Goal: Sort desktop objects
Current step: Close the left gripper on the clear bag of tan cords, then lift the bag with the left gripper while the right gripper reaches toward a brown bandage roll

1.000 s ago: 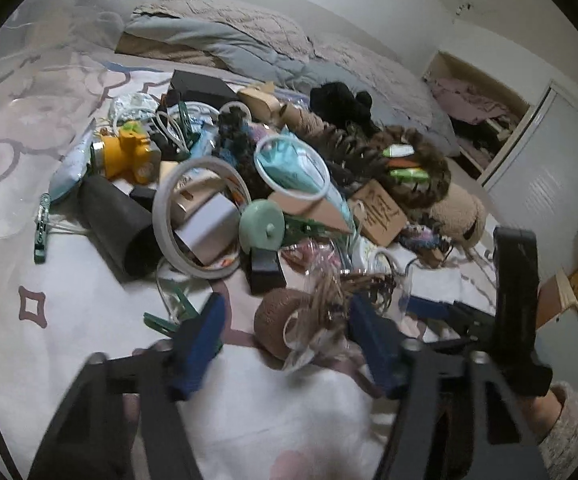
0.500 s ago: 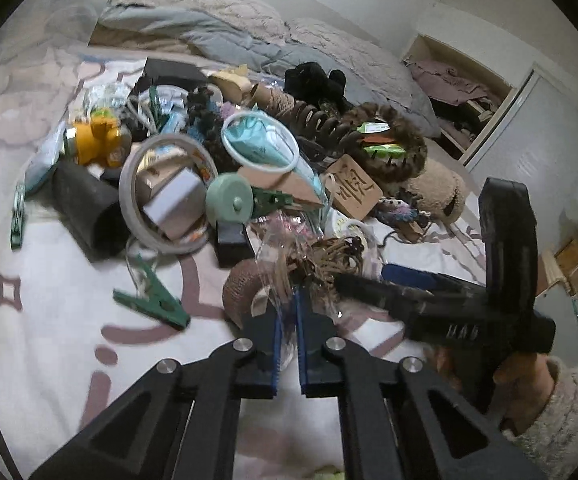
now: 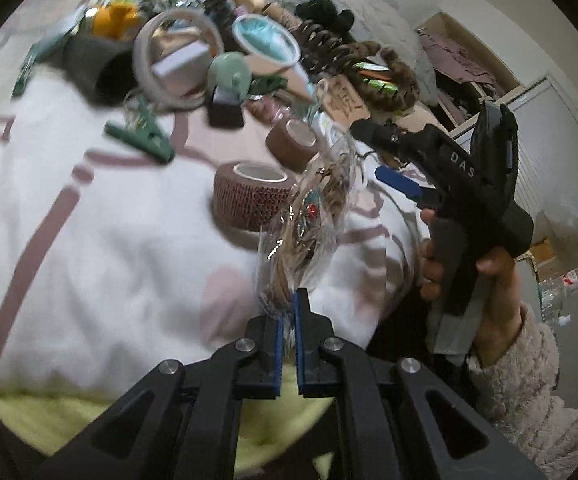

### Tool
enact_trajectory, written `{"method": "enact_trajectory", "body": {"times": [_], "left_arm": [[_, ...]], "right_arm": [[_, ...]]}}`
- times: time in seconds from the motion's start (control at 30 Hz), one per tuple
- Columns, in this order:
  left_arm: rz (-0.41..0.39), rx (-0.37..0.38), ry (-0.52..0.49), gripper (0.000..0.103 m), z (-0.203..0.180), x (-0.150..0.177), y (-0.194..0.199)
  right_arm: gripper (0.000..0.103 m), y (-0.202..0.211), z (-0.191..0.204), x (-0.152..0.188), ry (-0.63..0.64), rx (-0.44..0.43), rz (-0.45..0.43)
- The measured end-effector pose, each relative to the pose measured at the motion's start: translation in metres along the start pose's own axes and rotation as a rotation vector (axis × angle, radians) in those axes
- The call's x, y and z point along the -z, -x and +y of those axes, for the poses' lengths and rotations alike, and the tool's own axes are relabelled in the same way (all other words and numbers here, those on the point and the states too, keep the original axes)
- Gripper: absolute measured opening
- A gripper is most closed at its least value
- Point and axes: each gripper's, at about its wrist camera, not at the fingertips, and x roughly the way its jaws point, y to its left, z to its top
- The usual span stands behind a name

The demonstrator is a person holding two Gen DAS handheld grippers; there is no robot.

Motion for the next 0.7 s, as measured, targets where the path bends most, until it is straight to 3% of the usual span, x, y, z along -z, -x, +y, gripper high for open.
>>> {"method": "enact_trajectory", "body": {"times": [0.13, 0.47, 0.7], "left_arm": [[0.007, -0.028, 0.035, 0.006, 0.010, 0.006, 0.014], [-0.100, -0.278, 0.020, 0.006, 0.039, -0.023, 0.049], [-0.140, -0.380, 0.093, 0.006, 0.069, -0.048, 0.064]], "right_arm": [[0.103, 0.000, -0.001, -0.001, -0.007, -0.020, 0.002], [0.103, -0.002, 0.000, -0.001, -0.021, -0.048, 0.013], [0.103, -0.004, 0.014, 0.004, 0.040, -0.057, 0.027]]}}
